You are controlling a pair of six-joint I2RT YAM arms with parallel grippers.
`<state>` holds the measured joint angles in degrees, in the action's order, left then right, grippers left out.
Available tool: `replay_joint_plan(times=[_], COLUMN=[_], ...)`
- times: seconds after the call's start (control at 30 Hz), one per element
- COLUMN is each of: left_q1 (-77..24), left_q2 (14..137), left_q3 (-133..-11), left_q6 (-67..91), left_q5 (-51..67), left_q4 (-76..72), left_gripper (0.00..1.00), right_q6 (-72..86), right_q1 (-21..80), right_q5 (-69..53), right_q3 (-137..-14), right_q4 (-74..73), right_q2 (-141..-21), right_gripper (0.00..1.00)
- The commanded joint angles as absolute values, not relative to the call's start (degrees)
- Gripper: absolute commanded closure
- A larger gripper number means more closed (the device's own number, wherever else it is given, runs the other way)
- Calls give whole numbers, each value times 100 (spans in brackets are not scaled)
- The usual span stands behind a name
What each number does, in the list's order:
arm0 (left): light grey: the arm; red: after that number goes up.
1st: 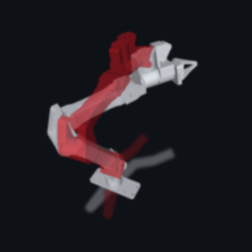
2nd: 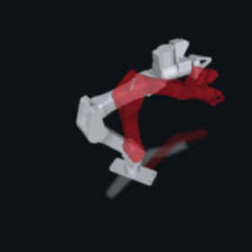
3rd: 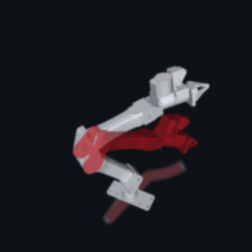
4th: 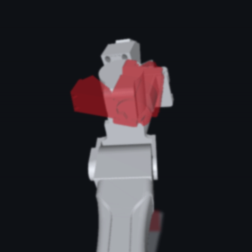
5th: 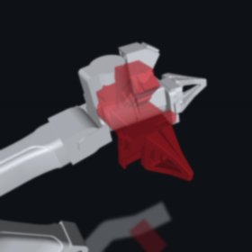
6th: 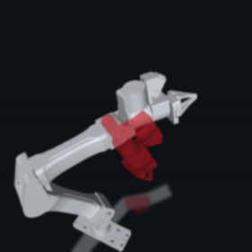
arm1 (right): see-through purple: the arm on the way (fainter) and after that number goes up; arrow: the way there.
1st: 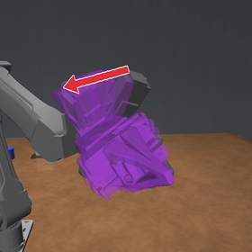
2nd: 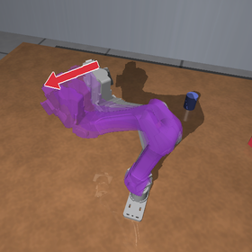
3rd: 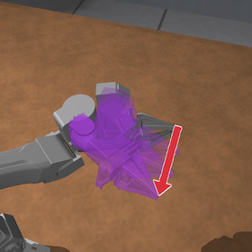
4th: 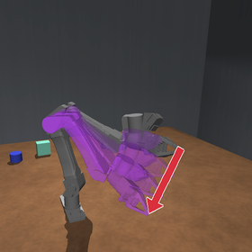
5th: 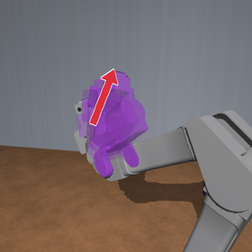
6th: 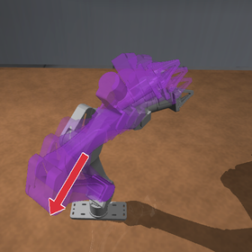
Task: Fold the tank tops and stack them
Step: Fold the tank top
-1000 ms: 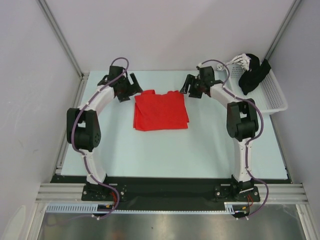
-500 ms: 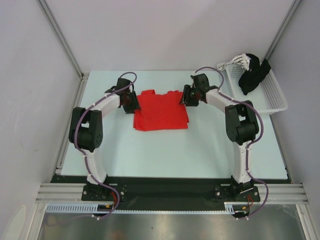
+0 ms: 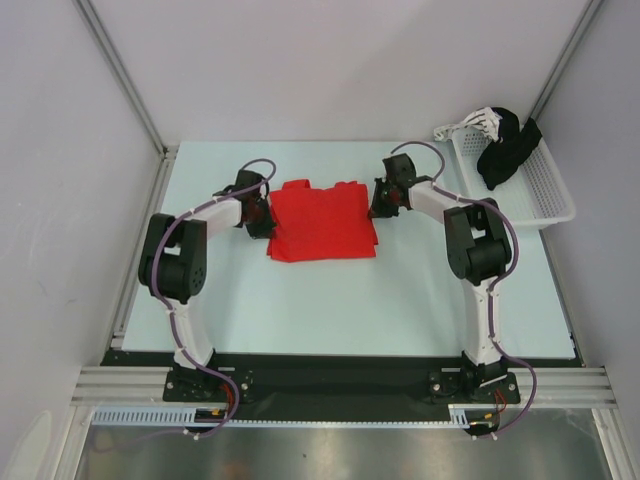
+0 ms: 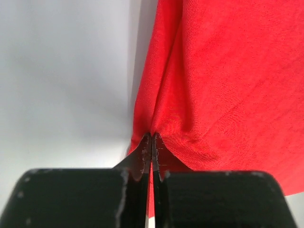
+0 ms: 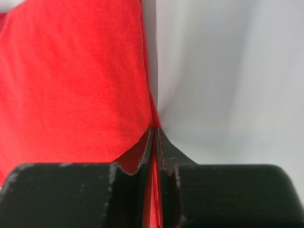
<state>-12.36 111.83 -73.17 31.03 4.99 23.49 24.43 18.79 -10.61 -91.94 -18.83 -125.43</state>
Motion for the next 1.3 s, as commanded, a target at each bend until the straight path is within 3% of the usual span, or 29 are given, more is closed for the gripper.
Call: replay_joint_plan(times=[0.0, 0.13, 0.2, 0.23, 0.37, 0.43, 0.57, 0.73, 0.8, 0.87, 1.07, 1.27], left_q1=[-1239, -1230, -1230, -1230, -1230, -1230, -1230, -1361, -1520, -1731, -1837, -1837], left_q2=[10979, 10785, 10662, 10592, 10039, 9538, 8607, 6989, 6376, 6005, 4871, 3210], left_q3=[-7050, -6891, -6742, -6689, -6294, -5943, -5284, -3720, -3220, -2937, -2190, -1442], left_q6=[3050, 3094, 3120, 3138, 3164, 3208, 3252, 3279, 3208, 3112, 2954, 2725], left_q5=[115, 18, 18, 18, -307, -482, -572, 332, 178, 27, -71, 457], left_q4=[2206, 2189, 2153, 2145, 2004, 1908, 1767, 637, 501, 352, 414, 237], left_gripper=[100, 100, 99, 95, 51, 29, 23, 17, 14, 0, 0, 0], right_q6=[2461, 2479, 2461, 2461, 2435, 2452, 2435, 2329, 2355, 2364, 2259, 2312], right_q1=[1872, 1854, 1854, 1863, 1837, 1767, 1574, 1477, 1468, 1468, 1450, 1450], right_q5=[-879, -896, -905, -888, -703, -668, -738, -668, -537, -266, 54, -219], right_q3=[-9351, -9395, -9422, -9396, -8896, -8238, -6867, -5039, -4151, -3406, -2067, -1327], right_q4=[-1828, -1819, -1881, -1890, -1672, -1417, -539, 219, 465, 518, 422, 422], right_q2=[-12560, -12507, -12411, -12349, -11717, -11103, -9750, -7591, -6938, -5989, -3968, -2875], right_gripper=[91, 92, 87, 77, 61, 48, 33, 29, 28, 27, 24, 20])
